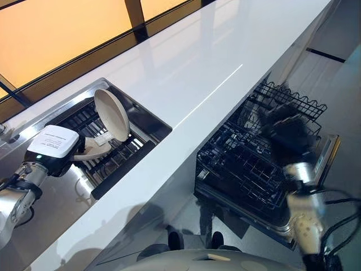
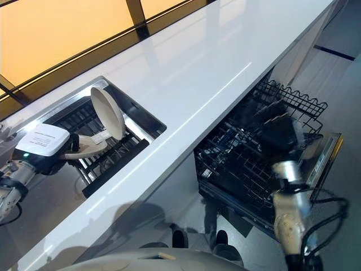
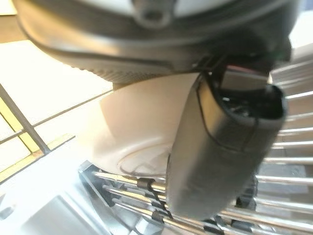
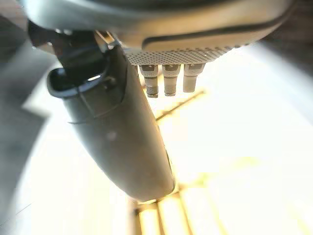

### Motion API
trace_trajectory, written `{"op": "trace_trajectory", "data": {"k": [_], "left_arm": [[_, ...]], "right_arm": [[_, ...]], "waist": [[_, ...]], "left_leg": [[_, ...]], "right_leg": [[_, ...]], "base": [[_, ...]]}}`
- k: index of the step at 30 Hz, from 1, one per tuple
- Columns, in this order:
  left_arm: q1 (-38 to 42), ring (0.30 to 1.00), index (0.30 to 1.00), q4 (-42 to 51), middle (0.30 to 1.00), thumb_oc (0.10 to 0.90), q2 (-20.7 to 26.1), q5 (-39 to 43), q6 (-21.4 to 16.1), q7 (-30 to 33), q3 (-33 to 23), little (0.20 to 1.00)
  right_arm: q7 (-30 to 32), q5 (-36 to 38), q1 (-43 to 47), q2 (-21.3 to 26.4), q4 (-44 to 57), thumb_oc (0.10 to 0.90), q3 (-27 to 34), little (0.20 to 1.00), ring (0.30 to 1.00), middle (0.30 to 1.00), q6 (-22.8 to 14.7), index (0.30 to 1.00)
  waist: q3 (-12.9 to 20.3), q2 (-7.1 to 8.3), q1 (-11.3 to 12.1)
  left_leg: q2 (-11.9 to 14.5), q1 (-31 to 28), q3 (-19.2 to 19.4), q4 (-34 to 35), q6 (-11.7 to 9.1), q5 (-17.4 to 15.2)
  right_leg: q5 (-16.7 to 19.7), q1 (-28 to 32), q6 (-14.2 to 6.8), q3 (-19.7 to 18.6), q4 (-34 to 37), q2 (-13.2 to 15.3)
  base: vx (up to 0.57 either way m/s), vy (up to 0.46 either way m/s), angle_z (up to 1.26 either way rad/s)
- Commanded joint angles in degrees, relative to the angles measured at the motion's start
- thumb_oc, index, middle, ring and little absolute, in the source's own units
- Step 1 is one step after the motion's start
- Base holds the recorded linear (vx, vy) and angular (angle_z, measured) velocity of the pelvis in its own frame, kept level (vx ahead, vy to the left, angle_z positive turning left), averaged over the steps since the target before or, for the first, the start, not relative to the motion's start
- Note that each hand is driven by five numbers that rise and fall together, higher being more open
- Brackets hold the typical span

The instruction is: Pick up plates and place into dishwasher.

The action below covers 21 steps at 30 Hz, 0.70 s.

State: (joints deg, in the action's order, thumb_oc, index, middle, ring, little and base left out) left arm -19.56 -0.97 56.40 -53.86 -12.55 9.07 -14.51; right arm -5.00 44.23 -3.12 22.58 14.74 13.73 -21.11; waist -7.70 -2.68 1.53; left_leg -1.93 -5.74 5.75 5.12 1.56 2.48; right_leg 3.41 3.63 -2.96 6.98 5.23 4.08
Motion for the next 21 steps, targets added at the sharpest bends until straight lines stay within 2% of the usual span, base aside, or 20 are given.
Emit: {"op": "trace_trajectory", "data": {"k": [1, 2, 5, 11, 12, 13, 14, 17, 19, 21], "left_arm": [[7.0, 0.3, 0.3, 0.1, 0.3, 0.1, 2.9, 5.4, 5.1, 10.6, -15.4, 0.2], [6.8, 0.3, 0.3, 0.9, 0.3, 0.1, 2.4, 5.5, 4.5, 11.0, -16.4, 0.2], [6.3, 0.3, 0.3, 2.4, 0.3, 0.1, 1.1, 3.7, 3.3, 11.0, -17.8, 0.2], [6.1, 0.3, 0.3, 4.6, 0.3, 0.1, 0.8, 0.4, 3.1, 4.1, -17.9, 0.2], [6.2, 0.3, 0.3, 4.5, 0.3, 0.1, 1.0, -0.3, 2.8, 2.4, -17.8, 0.2], [6.2, 0.352, 0.352, 4.5, 0.352, 0.16, 1.3, -1.3, 2.9, 0.7, -17.6, 0.26], [6.3, 0.359, 0.359, 4.3, 0.359, 0.169, 1.7, -2.1, 2.5, -1.3, -17.3, 0.269], [7.1, 0.338, 0.338, 3.3, 0.338, 0.144, 3.1, -5.4, 1.2, -7.9, -15.8, 0.244], [7.8, 0.3, 0.3, 3.0, 0.3, 0.1, 4.3, -6.6, 0.0, -12.9, -14.5, 0.2], [8.7, 0.3, 0.3, 2.6, 0.3, 0.1, 5.6, -7.0, -1.7, -18.6, -12.9, 0.2]], "right_arm": [[5.8, -15.4, 5.1, 4.1, 7.8, 0.8, 0.5, 0.9, 0.9, 0.9, -7.2, 0.9], [8.3, -18.5, 5.2, 5.9, 8.0, 0.8, 1.9, 0.9, 0.9, 0.9, -7.5, 0.9], [9.9, -20.6, 5.6, 7.9, 8.0, 0.8, 4.4, 0.9, 0.9, 0.9, -6.9, 0.9], [13.9, -25.7, 6.8, 10.8, 8.3, 0.8, 6.7, 0.9, 0.9, 0.9, -7.0, 0.9], [13.8, -25.3, 7.1, 11.1, 8.3, 0.8, 6.9, 0.9, 0.9, 0.9, -6.8, 0.9], [13.7, -25.2, 7.4, 11.4, 8.3, 0.8, 7.0, 0.9, 0.9, 0.9, -6.7, 0.9], [13.7, -25.2, 7.7, 11.6, 8.4, 0.8, 6.9, 0.9, 0.9, 0.9, -6.6, 0.9], [13.9, -24.7, 9.2, 12.5, 8.2, 0.8, 6.2, 0.9, 0.9, 0.9, -5.9, 0.9], [13.3, -22.8, 10.3, 13.4, 8.1, 0.8, 5.4, 0.9, 0.9, 0.9, -5.0, 0.9], [13.1, -22.4, 11.3, 13.9, 7.8, 0.8, 4.5, 0.9, 0.9, 0.9, -4.4, 0.9]], "waist": [[3.2, -0.3, -1.3], [3.4, -0.16, -1.2], [3.7, 0.14, -0.9], [3.9, 0.34, -0.3], [3.9, 0.32, -0.2], [3.8, 0.26, -0.2], [3.8, 0.21, -0.1], [3.6, 0.11, 0.3], [3.3, -0.02, 0.7], [3.1, -0.21, 1.0]], "left_leg": [[-4.0, -0.7, -2.0, -0.1, 2.9, -7.3], [-3.9, -0.7, -2.0, -0.1, 2.8, -7.3], [-3.8, -0.6, -2.4, -0.1, 2.5, -7.3], [-3.7, -0.6, -3.2, -0.1, 2.3, -7.2], [-3.7, -0.6, -3.2, -0.1, 2.3, -7.2], [-3.7, -0.7, -3.2, -0.1, 2.3, -7.1], [-3.7, -0.7, -3.2, -0.1, 2.3, -7.1], [-3.7, -0.9, -3.6, -0.1, 2.4, -7.0], [-3.7, -1.1, -3.9, -0.1, 2.5, -6.9], [-3.6, -1.2, -4.3, -0.2, 2.5, -6.9]], "right_leg": [[-5.3, 0.1, -4.3, 1.9, -3.9, -1.2], [-5.4, 0.1, -4.1, 1.9, -4.0, -1.3], [-5.7, 0.2, -3.9, 2.1, -4.0, -1.5], [-6.4, 0.3, -3.5, 2.6, -4.8, -2.0], [-6.6, 0.3, -3.4, 2.8, -5.0, -2.0], [-6.8, 0.3, -3.3, 2.9, -5.3, -2.1], [-6.9, 0.3, -3.3, 3.0, -5.5, -2.2], [-7.5, 0.3, -3.0, 3.4, -6.2, -2.4], [-7.7, 0.3, -2.8, 3.6, -6.6, -2.5], [-7.9, 0.5, -2.7, 4.0, -6.8, -2.6]], "base": [[0.0, 0.002, -0.06], [0.0, -0.004, -0.06], [0.0, -0.004, -0.02], [0.0, -0.043, 0.05], [0.0, -0.054, 0.08], [0.0, -0.06, 0.09], [0.0, -0.065, 0.11], [0.0, -0.077, 0.12], [0.0, -0.09, 0.08], [0.0, -0.103, 0.08]]}}
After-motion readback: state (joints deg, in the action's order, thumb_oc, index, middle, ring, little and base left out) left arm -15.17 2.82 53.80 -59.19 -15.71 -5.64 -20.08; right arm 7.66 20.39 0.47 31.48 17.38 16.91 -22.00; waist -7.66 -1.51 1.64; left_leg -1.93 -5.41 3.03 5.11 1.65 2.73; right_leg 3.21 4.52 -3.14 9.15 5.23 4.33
